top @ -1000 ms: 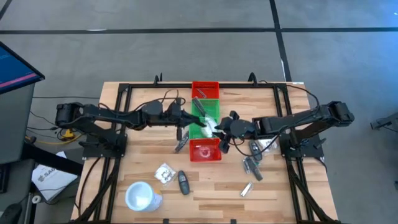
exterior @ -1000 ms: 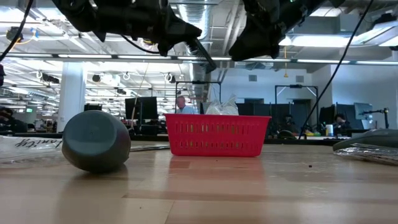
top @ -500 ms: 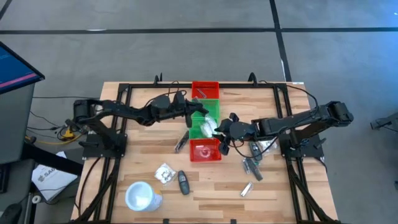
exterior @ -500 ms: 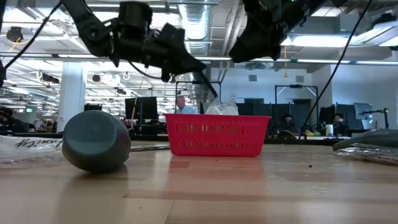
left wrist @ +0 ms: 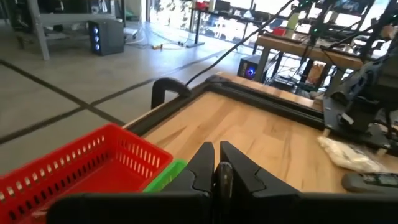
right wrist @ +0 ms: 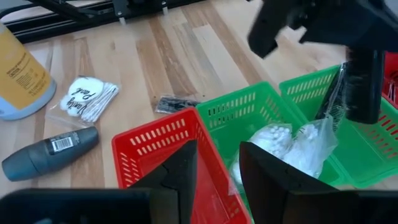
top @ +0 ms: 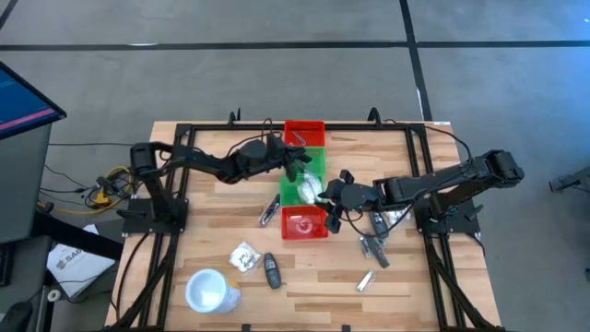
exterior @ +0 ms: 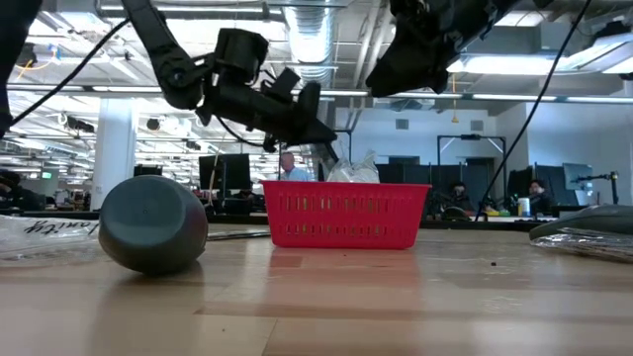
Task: Pick & Place Travel size toiletries
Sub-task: Put the black comb into the top green bin
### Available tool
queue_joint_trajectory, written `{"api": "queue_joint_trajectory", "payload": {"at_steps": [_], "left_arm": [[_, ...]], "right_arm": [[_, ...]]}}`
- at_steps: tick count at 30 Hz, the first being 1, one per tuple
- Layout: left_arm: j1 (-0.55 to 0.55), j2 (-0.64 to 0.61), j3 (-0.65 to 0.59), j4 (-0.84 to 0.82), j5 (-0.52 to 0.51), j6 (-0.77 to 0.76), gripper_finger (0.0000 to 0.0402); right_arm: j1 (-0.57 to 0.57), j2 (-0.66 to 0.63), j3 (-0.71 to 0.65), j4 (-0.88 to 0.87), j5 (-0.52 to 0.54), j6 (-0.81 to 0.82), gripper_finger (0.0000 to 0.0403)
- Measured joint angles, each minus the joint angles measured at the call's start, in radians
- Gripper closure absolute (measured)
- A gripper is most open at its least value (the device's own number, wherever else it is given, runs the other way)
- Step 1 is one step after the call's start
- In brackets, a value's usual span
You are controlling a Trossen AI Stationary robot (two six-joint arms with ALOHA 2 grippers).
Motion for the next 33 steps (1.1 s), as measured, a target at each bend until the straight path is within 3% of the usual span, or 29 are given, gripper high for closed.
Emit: {"api": "queue_joint_trajectory", "payload": {"at_steps": [9, 20, 30, 33], "left_arm": [[0.02, 0.057, 0.013, 0.001, 0.006, -0.036, 0.0381], [0.019, 0.063, 0.013, -0.001, 0.016, -0.036, 0.0289], [-0.004, 0.043, 0.011, -0.036, 0.198, -0.033, 0.0245], [-0.028, 0.0, 0.002, -0.158, 0.199, -0.01, 0.0248]], "right_arm": [[0.0, 0.0, 0.0, 0.0, 0.0, -0.003, 0.0292], [-0.001, 0.0, 0.0, 0.0, 0.0, -0.003, 0.0292], [-0.001, 0.001, 0.0, 0.001, 0.0, -0.002, 0.0292], [-0.001, 0.001, 0.0, 0.0, 0.0, -0.002, 0.0292]]}}
